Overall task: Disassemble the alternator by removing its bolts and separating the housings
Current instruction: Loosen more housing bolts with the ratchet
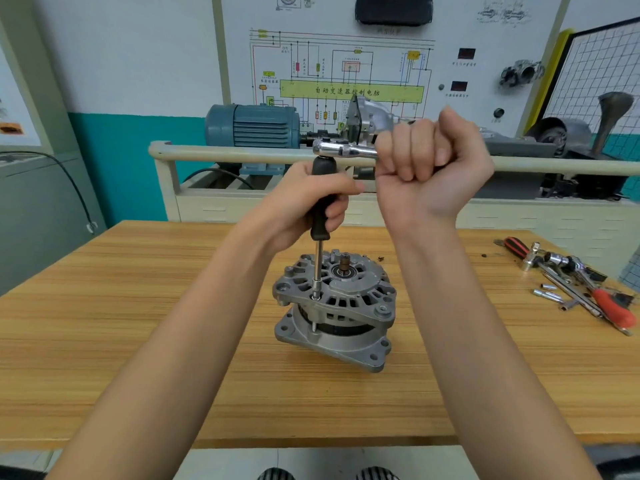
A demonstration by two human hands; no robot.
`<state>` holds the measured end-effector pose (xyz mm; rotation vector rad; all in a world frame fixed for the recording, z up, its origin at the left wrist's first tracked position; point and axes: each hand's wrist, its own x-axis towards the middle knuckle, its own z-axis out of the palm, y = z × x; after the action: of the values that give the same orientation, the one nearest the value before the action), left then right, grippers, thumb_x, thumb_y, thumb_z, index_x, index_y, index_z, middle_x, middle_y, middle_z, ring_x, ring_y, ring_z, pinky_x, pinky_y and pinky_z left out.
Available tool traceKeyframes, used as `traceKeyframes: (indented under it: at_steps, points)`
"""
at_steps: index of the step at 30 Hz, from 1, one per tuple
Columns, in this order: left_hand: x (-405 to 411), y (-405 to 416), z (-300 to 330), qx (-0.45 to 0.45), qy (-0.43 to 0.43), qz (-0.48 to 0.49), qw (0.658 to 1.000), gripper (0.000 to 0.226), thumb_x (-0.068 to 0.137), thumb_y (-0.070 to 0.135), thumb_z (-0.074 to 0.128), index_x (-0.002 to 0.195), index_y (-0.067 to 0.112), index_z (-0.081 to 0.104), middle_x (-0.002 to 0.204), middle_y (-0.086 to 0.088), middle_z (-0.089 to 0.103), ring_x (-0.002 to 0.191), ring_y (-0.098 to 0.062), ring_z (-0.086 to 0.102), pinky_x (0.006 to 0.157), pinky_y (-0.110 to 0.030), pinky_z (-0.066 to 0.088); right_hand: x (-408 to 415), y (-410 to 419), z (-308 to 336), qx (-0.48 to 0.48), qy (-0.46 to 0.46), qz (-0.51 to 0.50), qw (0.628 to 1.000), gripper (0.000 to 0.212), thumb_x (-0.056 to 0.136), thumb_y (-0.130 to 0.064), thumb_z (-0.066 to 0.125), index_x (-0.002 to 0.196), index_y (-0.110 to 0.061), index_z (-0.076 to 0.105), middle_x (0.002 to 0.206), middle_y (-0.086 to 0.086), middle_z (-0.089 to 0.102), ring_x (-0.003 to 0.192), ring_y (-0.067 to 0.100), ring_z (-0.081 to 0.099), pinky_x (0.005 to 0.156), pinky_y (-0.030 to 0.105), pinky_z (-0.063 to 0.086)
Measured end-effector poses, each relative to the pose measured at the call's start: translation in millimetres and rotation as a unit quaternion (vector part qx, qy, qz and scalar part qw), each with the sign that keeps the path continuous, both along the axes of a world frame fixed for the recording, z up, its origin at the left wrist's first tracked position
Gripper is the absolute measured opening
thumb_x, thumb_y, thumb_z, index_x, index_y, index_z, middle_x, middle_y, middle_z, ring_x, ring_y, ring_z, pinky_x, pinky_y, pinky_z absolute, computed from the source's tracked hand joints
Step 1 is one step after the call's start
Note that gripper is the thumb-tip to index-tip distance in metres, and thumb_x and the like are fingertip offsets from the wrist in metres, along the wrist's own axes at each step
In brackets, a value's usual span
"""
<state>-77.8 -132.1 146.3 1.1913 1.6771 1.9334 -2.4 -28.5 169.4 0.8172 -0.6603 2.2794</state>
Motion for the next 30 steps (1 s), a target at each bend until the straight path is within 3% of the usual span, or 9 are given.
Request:
traceKeyframes:
  at_steps: [3,7,11,14,17,20,23,26,30]
  points:
    - [0.6,3.5,-0.2,-0.013,-0.062,-0.085,0.994,0.037,0.079,0.014,0.057,0.047,0.018,0.038,0.037,0.005,0.029,0.03,-0.01,0.026,0.036,-0.018,0.023,-7.9,12.7,-1.2,-0.123,-0.042,0.095,0.987,0.042,0.077,-0.009,0.041,0.037,-0.016,0.031,0.032,-0.003,0.021,0.029,0.012,0.017,0.041,0.02,0.016]
    - [1.3,8.7,-1.9,-0.031,-0.067,-0.068,0.995,0.048,0.088,0.009,0.052,0.046,0.019,0.03,0.035,0.007,0.023,0.027,-0.006,0.017,0.034,-0.014,0.014,-6.0,10.7,-4.7,-0.128,-0.027,0.085,0.988,0.043,0.078,-0.009,0.041,0.036,-0.016,0.031,0.033,-0.003,0.021,0.03,0.012,0.019,0.041,0.021,0.018]
    - [10.6,16.3,-4.8,0.006,-0.053,0.085,0.995,0.048,0.089,0.002,0.051,0.05,0.02,0.029,0.037,0.007,0.024,0.029,-0.008,0.016,0.036,-0.013,0.017,2.5,-5.0,-10.1,0.019,0.04,-0.064,0.997,0.049,0.085,-0.003,0.039,0.038,-0.019,0.034,0.034,-0.003,0.026,0.037,0.013,0.017,0.046,0.026,0.021]
    - [16.8,24.8,-7.8,0.038,-0.038,0.203,0.978,0.038,0.088,0.003,0.053,0.057,0.015,0.035,0.041,0.003,0.031,0.034,-0.013,0.023,0.035,-0.014,0.021,4.4,-28.2,-17.4,0.122,0.112,-0.253,0.953,0.041,0.079,-0.002,0.051,0.048,-0.023,0.033,0.041,-0.005,0.028,0.041,0.009,0.024,0.051,0.025,0.021]
    - [20.1,25.7,-7.8,0.049,-0.009,0.247,0.968,0.022,0.088,0.009,0.058,0.069,0.012,0.046,0.056,-0.007,0.038,0.049,-0.017,0.032,0.04,-0.019,0.027,4.4,-39.8,-19.5,0.17,0.127,-0.328,0.921,0.034,0.077,-0.006,0.052,0.052,-0.024,0.038,0.047,-0.01,0.033,0.044,0.008,0.027,0.053,0.026,0.023]
    - [15.4,17.7,-8.1,0.041,-0.036,0.179,0.982,0.04,0.085,0.0,0.057,0.057,0.018,0.035,0.042,0.004,0.029,0.037,-0.012,0.021,0.038,-0.017,0.02,4.9,-24.4,-11.1,0.115,0.095,-0.212,0.966,0.044,0.078,0.001,0.048,0.046,-0.02,0.026,0.038,-0.001,0.024,0.039,0.009,0.022,0.048,0.028,0.019]
    - [9.8,8.2,-2.3,0.004,-0.019,0.08,0.997,0.042,0.084,-0.001,0.059,0.051,0.016,0.04,0.042,0.001,0.032,0.037,-0.016,0.026,0.041,-0.021,0.024,1.2,0.3,-3.4,0.028,0.034,-0.034,0.998,0.048,0.083,-0.004,0.039,0.038,-0.019,0.032,0.033,-0.004,0.025,0.035,0.012,0.015,0.043,0.023,0.022]
    - [6.0,4.1,3.9,-0.008,-0.025,0.0,1.0,0.036,0.08,0.008,0.061,0.05,0.015,0.042,0.043,-0.001,0.035,0.038,-0.017,0.032,0.043,-0.022,0.03,-8.6,16.7,-0.9,-0.09,-0.037,0.09,0.991,0.045,0.08,-0.009,0.04,0.036,-0.016,0.031,0.032,-0.003,0.021,0.03,0.012,0.018,0.041,0.02,0.018]
    - [6.2,8.1,4.6,-0.016,-0.062,-0.031,0.997,0.047,0.087,0.01,0.055,0.045,0.02,0.035,0.037,0.007,0.026,0.031,-0.008,0.02,0.036,-0.019,0.017,-14.7,15.0,-0.5,-0.136,-0.047,0.101,0.984,0.043,0.079,-0.01,0.041,0.037,-0.017,0.031,0.032,-0.003,0.021,0.029,0.011,0.019,0.039,0.021,0.017]
